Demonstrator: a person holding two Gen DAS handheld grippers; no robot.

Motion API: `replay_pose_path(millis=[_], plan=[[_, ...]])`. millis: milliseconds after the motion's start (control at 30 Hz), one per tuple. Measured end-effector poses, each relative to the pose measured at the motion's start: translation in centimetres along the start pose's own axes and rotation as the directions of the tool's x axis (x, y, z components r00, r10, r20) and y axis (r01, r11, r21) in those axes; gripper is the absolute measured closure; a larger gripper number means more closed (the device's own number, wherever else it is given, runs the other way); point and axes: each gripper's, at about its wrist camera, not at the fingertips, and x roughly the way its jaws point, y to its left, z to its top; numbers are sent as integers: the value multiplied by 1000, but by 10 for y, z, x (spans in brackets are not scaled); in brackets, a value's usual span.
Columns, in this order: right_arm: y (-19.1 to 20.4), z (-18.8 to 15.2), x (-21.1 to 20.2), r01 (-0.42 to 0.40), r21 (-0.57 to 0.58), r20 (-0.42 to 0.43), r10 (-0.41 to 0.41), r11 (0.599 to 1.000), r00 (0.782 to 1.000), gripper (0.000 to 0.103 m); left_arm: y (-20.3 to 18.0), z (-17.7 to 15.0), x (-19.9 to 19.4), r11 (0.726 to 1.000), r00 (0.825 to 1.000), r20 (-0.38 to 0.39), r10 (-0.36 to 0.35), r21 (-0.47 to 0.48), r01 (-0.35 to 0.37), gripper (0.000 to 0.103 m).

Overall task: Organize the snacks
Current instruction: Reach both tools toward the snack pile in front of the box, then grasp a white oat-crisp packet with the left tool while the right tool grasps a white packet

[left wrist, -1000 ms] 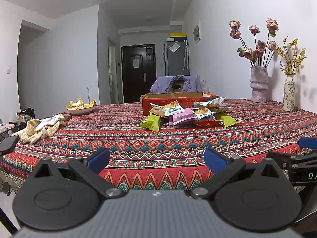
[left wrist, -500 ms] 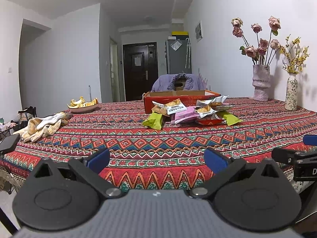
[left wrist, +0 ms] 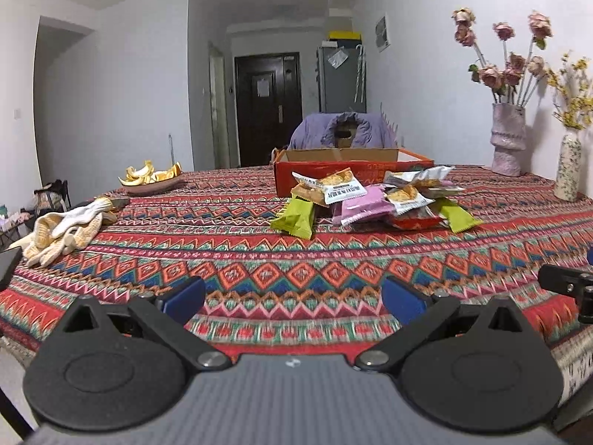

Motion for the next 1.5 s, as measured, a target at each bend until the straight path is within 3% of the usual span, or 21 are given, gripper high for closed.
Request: replay_pose_path(millis=[267, 367, 433, 567, 700, 800, 967, 1000, 1067, 1133, 1200, 1267, 1400, 1500], plan=[[-26, 45, 57, -94, 81, -27, 96, 992, 995, 0, 1, 49, 65, 999, 997, -63, -49, 0, 49, 0], [-31, 61, 85, -132, 73, -107, 139, 989, 985, 0, -2, 70, 93, 997, 994, -82, -72, -2, 73, 0], [-36, 76, 103, -149, 92, -117, 159, 985, 980, 0, -5, 84, 115, 996, 991, -94, -94, -8, 94, 0], [-32, 106, 136, -141, 11, -108, 141, 990, 984, 0, -18, 111, 166, 993, 987, -109, -115, -12, 114, 3], [-27, 133, 179, -108, -45, -107, 103, 993, 989, 1, -33, 131, 214, 988, 978, -138, -154, -10, 155, 15], [-22, 145, 212, -103, -66, -120, 95, 992, 988, 2, -44, 134, 249, 990, 972, -190, -138, 9, 143, 22], [-7, 147, 261, -114, -163, -194, 82, 980, 978, 23, -44, 129, 283, 991, 956, -262, -131, 2, 137, 22], [-4, 145, 268, -121, -180, -209, 82, 976, 974, 32, -44, 127, 286, 991, 954, -269, -131, -1, 135, 25], [-3, 140, 279, -125, -192, -230, 79, 973, 970, 45, -43, 125, 287, 991, 956, -264, -128, -2, 132, 45], [-7, 136, 282, -121, -181, -231, 77, 976, 970, 55, -43, 125, 288, 991, 955, -265, -133, -10, 135, 54], [-15, 137, 280, -127, -137, -229, 93, 982, 969, 57, -45, 126, 287, 989, 953, -266, -143, -18, 143, 59], [-21, 137, 277, -130, -116, -231, 101, 985, 968, 67, -46, 127, 283, 989, 953, -263, -147, -20, 147, 60], [-26, 138, 264, -126, -122, -223, 97, 984, 970, 100, -46, 127, 267, 986, 953, -253, -165, -6, 169, 61], [-27, 134, 254, -126, -123, -228, 95, 984, 969, 100, -45, 128, 252, 986, 956, -244, -164, -4, 168, 62]])
